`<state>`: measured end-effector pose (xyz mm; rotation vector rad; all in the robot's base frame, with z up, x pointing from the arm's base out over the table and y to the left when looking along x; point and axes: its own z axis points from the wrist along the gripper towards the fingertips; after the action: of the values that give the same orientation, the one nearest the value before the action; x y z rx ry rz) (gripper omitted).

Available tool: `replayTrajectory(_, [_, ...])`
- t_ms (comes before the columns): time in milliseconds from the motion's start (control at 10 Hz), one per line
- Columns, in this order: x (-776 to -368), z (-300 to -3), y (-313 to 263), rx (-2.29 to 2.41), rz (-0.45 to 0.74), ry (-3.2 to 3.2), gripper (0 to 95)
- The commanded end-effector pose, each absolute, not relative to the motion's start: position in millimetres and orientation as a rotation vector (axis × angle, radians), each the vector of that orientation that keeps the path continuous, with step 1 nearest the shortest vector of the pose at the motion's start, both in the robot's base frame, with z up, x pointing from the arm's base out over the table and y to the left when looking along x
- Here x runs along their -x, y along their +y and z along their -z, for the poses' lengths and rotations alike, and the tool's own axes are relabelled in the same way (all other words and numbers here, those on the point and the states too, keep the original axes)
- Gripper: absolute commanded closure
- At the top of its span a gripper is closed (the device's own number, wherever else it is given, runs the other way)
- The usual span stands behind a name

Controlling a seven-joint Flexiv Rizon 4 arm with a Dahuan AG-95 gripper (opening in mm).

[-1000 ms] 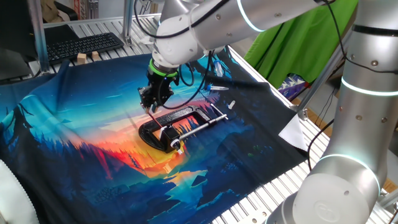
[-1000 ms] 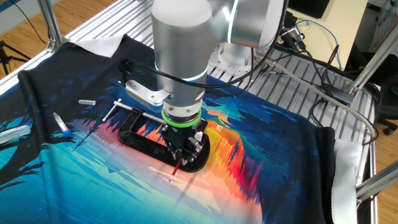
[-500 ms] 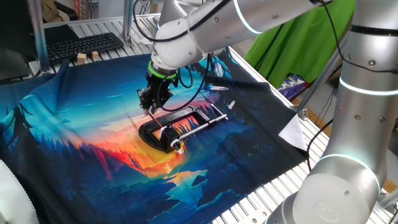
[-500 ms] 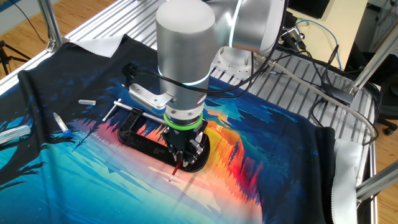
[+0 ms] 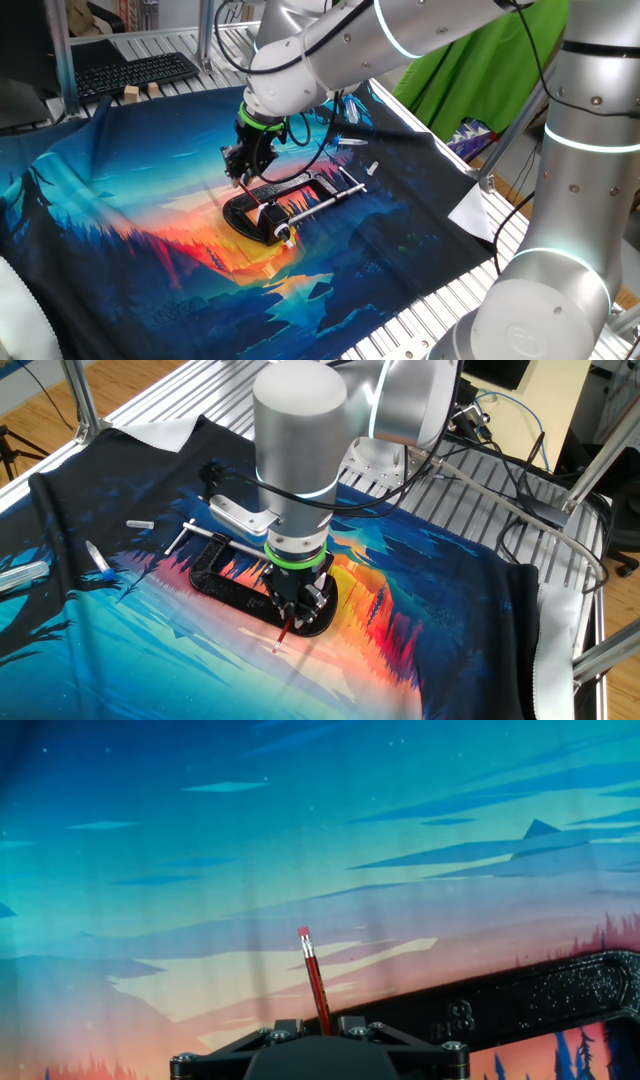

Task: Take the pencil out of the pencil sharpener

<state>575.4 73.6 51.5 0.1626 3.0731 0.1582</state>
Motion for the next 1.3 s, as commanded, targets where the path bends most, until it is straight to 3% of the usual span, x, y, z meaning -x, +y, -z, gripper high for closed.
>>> replayTrajectory(100, [-575.6, -50.1, 73.7, -0.163, -0.157, 3.071, 76.0])
replayTrajectory(1300, [-573.4, -44.9, 74.2, -0.084, -0.145, 3.116, 76.0])
